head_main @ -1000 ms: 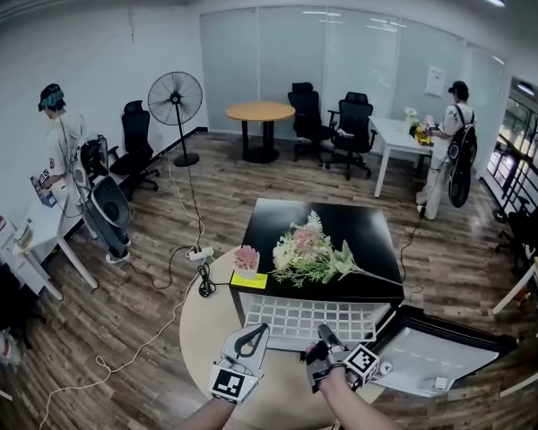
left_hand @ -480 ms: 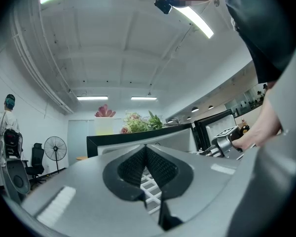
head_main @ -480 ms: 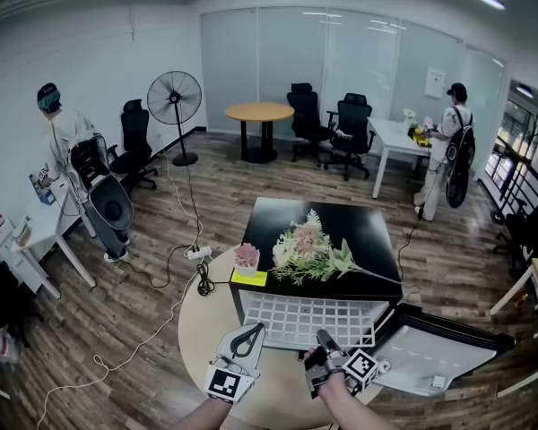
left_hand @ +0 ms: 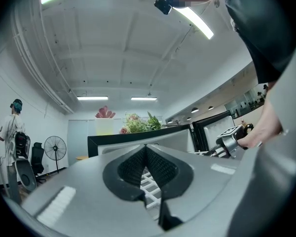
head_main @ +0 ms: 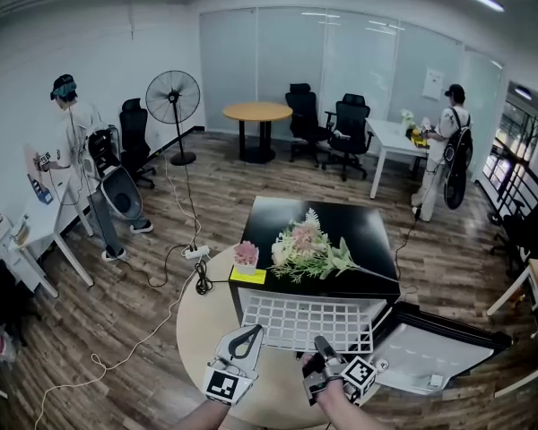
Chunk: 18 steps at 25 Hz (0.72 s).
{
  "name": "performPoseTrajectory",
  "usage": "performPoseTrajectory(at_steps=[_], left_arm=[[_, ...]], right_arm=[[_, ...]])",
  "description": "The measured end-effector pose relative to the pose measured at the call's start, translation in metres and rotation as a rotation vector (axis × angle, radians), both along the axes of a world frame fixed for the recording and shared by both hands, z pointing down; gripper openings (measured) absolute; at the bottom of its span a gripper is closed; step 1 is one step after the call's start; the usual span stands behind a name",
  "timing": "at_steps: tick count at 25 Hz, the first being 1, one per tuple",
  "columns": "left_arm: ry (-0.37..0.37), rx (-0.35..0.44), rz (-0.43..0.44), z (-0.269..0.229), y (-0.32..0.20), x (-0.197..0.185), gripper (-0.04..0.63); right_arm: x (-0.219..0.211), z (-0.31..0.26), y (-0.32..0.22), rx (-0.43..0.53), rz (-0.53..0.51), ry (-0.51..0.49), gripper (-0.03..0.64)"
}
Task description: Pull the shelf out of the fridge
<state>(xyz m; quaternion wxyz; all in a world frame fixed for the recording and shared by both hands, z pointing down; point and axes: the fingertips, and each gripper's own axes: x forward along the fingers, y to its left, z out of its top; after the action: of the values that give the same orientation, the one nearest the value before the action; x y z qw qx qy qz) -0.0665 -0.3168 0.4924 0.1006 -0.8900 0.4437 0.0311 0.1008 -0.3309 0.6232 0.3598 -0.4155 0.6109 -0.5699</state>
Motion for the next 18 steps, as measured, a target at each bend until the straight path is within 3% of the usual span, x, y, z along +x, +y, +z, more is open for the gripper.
performPoseTrajectory(at_steps=[2, 6, 14, 18], left_arm=[[-0.02, 0.027, 0.006, 0.001, 0.002, 0.0, -0.002], [0.019, -0.015, 0.002, 0.001, 0.005, 0.001, -0.002], [0.013, 0.011, 0.015, -0.001, 0.014, 0.008, -0.002], [0.038, -0.016, 0.017, -0.001, 0.02, 0.011, -0.002]], right_arm=[[-0.001, -0.001, 0.007, -0.007, -0.002, 0.014, 0.035], [-0.003, -0.004, 0.015, -0.002, -0.001, 0.007, 0.035], [-0.001, -0.007, 0.032, -0.027, 0.004, 0.022, 0.035], [-0.002, 0.0, 0.052, -0.05, -0.014, 0.125, 0.035]])
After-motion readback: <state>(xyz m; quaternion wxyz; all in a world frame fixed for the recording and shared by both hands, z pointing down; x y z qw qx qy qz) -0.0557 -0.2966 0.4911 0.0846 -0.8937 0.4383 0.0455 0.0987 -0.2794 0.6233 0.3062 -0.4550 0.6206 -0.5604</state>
